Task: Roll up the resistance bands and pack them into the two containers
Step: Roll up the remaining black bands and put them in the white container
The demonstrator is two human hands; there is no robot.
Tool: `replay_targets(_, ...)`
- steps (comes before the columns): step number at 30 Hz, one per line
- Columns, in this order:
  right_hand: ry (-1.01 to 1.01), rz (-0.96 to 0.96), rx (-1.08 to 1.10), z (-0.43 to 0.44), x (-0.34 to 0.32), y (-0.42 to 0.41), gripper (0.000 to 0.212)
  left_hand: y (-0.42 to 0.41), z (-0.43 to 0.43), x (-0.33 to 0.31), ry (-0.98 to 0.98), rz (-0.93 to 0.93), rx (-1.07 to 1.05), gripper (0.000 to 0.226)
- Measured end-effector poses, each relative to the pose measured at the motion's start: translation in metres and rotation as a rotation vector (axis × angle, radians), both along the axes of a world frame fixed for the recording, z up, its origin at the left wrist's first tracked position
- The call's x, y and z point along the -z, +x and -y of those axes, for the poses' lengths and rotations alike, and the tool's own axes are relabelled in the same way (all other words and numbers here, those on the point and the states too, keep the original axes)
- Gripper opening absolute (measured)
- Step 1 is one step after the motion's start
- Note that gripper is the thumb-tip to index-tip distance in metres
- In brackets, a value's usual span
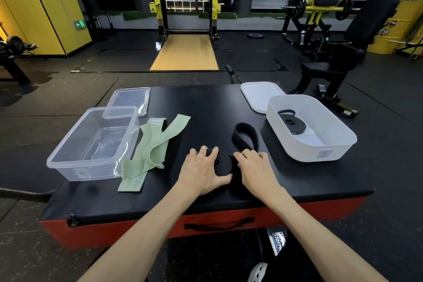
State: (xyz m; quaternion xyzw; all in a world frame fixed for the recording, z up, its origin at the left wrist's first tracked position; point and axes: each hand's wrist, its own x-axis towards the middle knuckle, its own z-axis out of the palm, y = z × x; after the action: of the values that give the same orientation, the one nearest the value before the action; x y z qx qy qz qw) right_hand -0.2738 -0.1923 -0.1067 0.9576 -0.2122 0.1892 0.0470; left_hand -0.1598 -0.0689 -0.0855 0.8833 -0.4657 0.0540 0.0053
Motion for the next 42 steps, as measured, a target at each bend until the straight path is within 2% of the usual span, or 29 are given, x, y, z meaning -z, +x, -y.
replay_targets(5,-0.033,-0.05,-0.029,-0.008,-0.003,0.005,0.053,-0.011,0.003,-0.002,-0.009,-0.013,-0.126,0.103)
replay_targets(9,0.001,-0.097,-0.101,-0.008,-0.009,0.007,0.018,-0.013,0.003,-0.002,-0.013,-0.013,-0.145,0.102)
replay_targets(11,-0.022,-0.089,-0.119,0.0,-0.009,0.004,0.009,-0.013,0.002,-0.003,-0.018,-0.023,-0.148,0.103)
replay_targets(15,-0.082,-0.057,-0.049,0.013,-0.007,-0.006,0.019,-0.014,0.002,-0.003,-0.03,-0.033,-0.148,0.101)
replay_targets(21,-0.113,0.008,-0.059,0.016,-0.003,-0.009,0.021,-0.014,0.0,-0.003,-0.001,-0.039,-0.12,0.101)
replay_targets(25,-0.079,-0.02,-0.107,0.018,-0.008,-0.007,0.027,0.003,-0.006,-0.016,0.161,-0.129,0.051,0.098)
replay_targets(28,-0.071,-0.02,-0.132,0.019,-0.009,-0.007,0.031,0.026,-0.007,-0.035,0.335,-0.113,0.247,0.104)
replay_targets(31,-0.068,-0.022,-0.147,0.021,-0.01,-0.007,0.031,0.043,0.002,-0.043,0.342,-0.145,0.444,0.11)
replay_targets(34,-0.072,-0.028,-0.146,0.024,-0.008,-0.006,0.028,0.045,0.006,-0.038,0.285,-0.179,0.533,0.103)
replay_targets(37,-0.097,-0.033,-0.133,0.027,-0.005,-0.006,0.024,0.044,0.001,-0.028,0.232,-0.12,0.522,0.097)
replay_targets(42,-0.149,-0.004,-0.131,0.021,-0.001,-0.002,0.024,0.033,0.0,-0.019,0.268,0.161,0.414,0.095)
